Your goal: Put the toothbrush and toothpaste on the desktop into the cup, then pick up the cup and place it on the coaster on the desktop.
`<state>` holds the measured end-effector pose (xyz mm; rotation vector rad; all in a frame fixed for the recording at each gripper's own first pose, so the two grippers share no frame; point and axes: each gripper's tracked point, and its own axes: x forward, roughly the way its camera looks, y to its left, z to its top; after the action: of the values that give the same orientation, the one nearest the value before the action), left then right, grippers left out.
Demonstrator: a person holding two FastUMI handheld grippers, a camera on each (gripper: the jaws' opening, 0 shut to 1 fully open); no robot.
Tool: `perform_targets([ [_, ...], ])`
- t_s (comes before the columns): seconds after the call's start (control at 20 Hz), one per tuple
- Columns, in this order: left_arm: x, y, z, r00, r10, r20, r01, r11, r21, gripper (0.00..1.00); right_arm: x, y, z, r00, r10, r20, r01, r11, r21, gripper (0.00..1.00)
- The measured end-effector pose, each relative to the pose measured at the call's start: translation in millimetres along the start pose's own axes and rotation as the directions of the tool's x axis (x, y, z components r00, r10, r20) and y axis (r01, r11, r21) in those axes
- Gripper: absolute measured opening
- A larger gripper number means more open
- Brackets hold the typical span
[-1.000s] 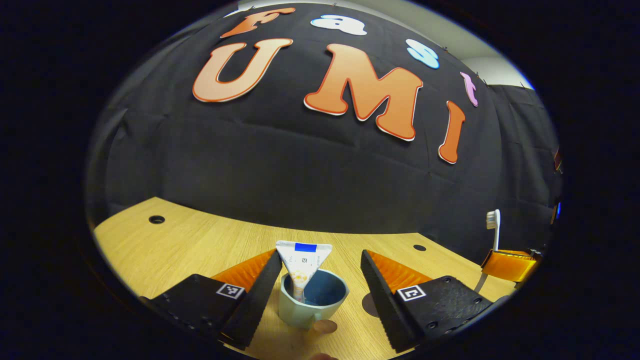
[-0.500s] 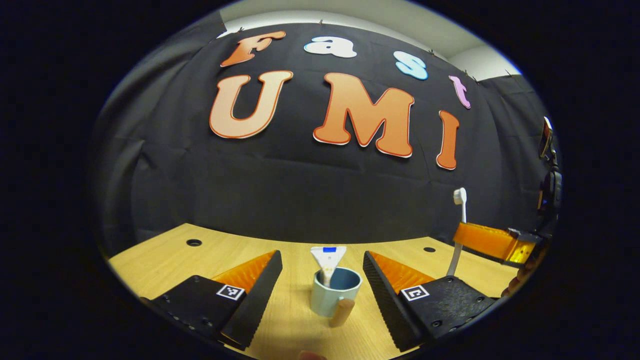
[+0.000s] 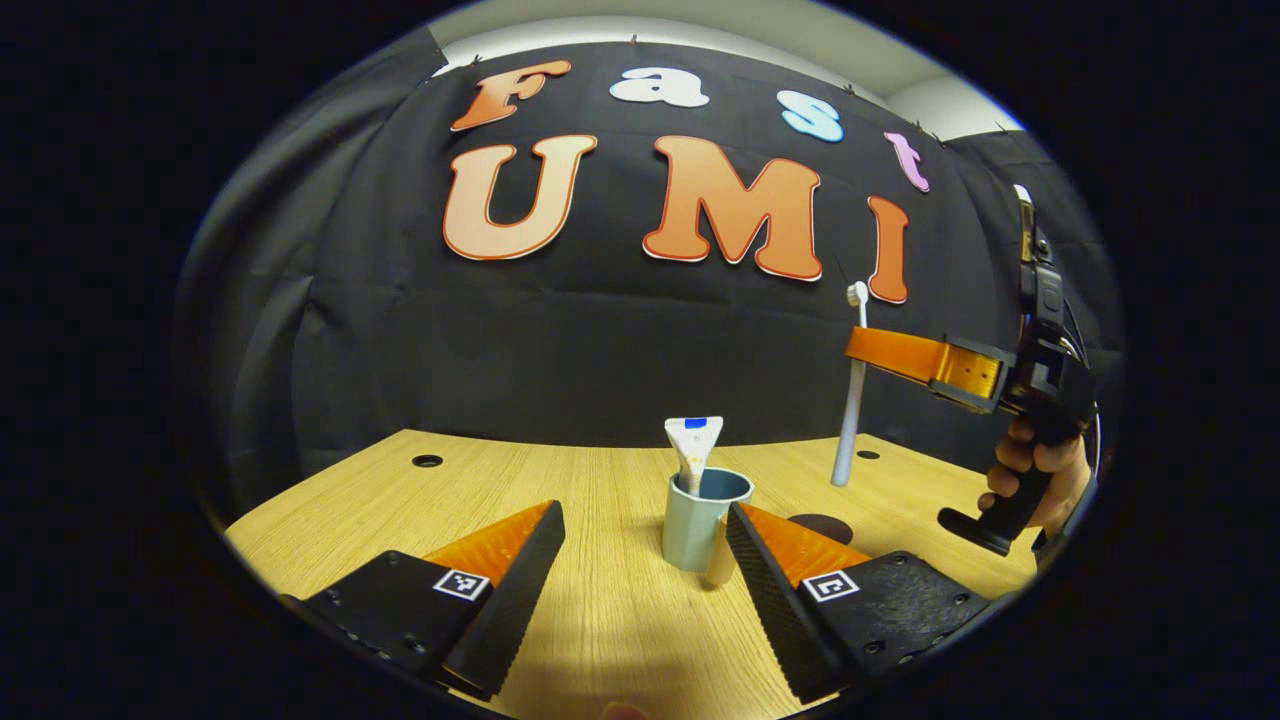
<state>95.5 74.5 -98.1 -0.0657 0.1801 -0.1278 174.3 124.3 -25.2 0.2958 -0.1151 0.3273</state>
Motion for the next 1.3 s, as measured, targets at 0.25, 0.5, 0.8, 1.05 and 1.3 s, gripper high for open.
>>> perform_targets([
  [0.25, -2.2, -2.9, -13.2, 1.0, -0.018, -0.013, 0.018, 1.0, -0.004, 0.97, 32.3, 2.9, -6.3, 0.999, 0.003, 0.034, -0.005, 0.997, 0.08, 0.07],
  [0.5, -3.4, 1.0, -30.7, 0.999, -0.017, -0.041, 0.016, 1.0, -0.026, 0.97, 62.1, -1.1, -27.2, 0.999, -0.024, 0.045, 0.019, 0.995, 0.1, 0.07],
  [0.8, -4.1, 2.7, -42.1, 0.998, -0.019, -0.067, 0.015, 0.998, -0.06, 0.98, 81.8, -1.0, -69.6, 0.999, -0.046, -0.007, 0.046, 0.995, 0.087, 0.07],
  [1.05, -4.1, 2.4, -45.2, 0.996, 0.005, -0.089, -0.011, 0.997, -0.07, 0.97, 77.3, 6.5, -95.2, 0.995, -0.026, -0.1, 0.033, 0.997, 0.073, 0.16],
  [1.3, -4.1, -6.9, -30.5, 0.994, 0.023, -0.106, -0.03, 0.998, -0.064, 0.98, 45.7, 20.5, -84.8, 0.988, 0.03, -0.153, -0.029, 1.0, 0.006, 0.3],
])
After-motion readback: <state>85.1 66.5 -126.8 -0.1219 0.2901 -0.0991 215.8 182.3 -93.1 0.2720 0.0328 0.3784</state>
